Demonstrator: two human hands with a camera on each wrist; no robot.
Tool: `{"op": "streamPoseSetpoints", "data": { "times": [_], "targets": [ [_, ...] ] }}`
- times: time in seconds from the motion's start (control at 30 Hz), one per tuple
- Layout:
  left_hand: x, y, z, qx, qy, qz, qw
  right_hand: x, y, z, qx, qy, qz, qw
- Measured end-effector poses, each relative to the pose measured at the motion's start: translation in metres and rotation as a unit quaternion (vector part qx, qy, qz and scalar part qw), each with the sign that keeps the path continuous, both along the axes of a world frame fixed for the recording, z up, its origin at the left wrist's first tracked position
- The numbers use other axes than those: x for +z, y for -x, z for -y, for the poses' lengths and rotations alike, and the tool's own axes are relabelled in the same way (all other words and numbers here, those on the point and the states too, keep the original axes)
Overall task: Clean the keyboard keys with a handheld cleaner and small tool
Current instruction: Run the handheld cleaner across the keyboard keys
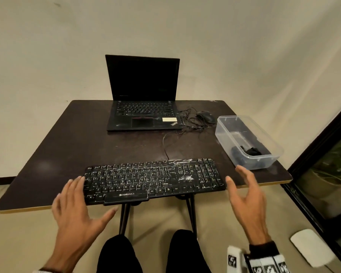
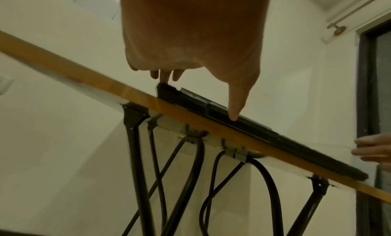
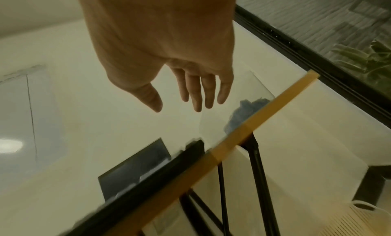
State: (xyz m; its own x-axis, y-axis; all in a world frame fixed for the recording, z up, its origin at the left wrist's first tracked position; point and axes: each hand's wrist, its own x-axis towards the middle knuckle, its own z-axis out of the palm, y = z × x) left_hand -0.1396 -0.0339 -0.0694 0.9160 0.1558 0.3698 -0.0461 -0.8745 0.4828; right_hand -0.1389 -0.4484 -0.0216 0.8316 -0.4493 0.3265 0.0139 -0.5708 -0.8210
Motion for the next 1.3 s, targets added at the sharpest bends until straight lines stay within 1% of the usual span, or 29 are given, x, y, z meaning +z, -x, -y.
{"op": "streamPoseSetpoints", "data": {
  "times": [0.07,0.13,0.23,0.3,0.37,0.43,0.5,0.57,0.67,0.77,0.87,1.1,1.2,1.3],
  "targets": [
    [0.013,-0.011,0.015,-0.05,-0.025,0.013,0.998,0.019,-0.013,0.014,-0.027,0.016,0.045,0.998],
    [0.023,-0.022,0.035,-0.107,-0.053,0.02,0.993,0.036,-0.028,0.028,-0.043,0.03,0.067,0.996],
    [0.031,-0.04,0.064,-0.181,-0.073,0.009,0.981,0.064,-0.052,0.051,-0.046,0.071,0.045,0.995],
    [0.032,-0.052,0.078,-0.213,-0.094,-0.005,0.972,0.079,-0.074,0.072,-0.046,0.103,-0.008,0.994],
    [0.033,-0.064,0.086,-0.237,-0.122,-0.026,0.963,0.087,-0.104,0.092,-0.042,0.149,-0.105,0.982],
    [0.033,-0.075,0.09,-0.249,-0.136,-0.059,0.957,0.087,-0.131,0.107,-0.015,0.191,-0.23,0.954],
    [0.035,-0.085,0.09,-0.244,-0.144,-0.087,0.955,0.08,-0.151,0.115,0.023,0.219,-0.321,0.921],
    [0.036,-0.092,0.087,-0.234,-0.141,-0.111,0.955,0.071,-0.164,0.118,0.042,0.239,-0.367,0.898],
    [0.039,-0.095,0.084,-0.229,-0.118,-0.14,0.956,0.063,-0.174,0.12,0.032,0.257,-0.388,0.885],
    [0.04,-0.093,0.082,-0.232,-0.103,-0.129,0.959,0.057,-0.179,0.12,0.025,0.258,-0.409,0.875],
    [0.04,-0.091,0.08,-0.234,-0.095,-0.125,0.96,0.056,-0.181,0.118,0.026,0.244,-0.413,0.877],
    [0.041,-0.09,0.073,-0.227,-0.085,-0.119,0.963,0.056,-0.178,0.116,-0.012,0.21,-0.386,0.898],
    [0.042,-0.089,0.069,-0.226,-0.081,-0.119,0.963,0.063,-0.175,0.118,-0.035,0.159,-0.332,0.929],
    [0.041,-0.089,0.064,-0.223,-0.081,-0.12,0.964,0.077,-0.17,0.125,-0.061,0.037,-0.213,0.974]
  ]
}}
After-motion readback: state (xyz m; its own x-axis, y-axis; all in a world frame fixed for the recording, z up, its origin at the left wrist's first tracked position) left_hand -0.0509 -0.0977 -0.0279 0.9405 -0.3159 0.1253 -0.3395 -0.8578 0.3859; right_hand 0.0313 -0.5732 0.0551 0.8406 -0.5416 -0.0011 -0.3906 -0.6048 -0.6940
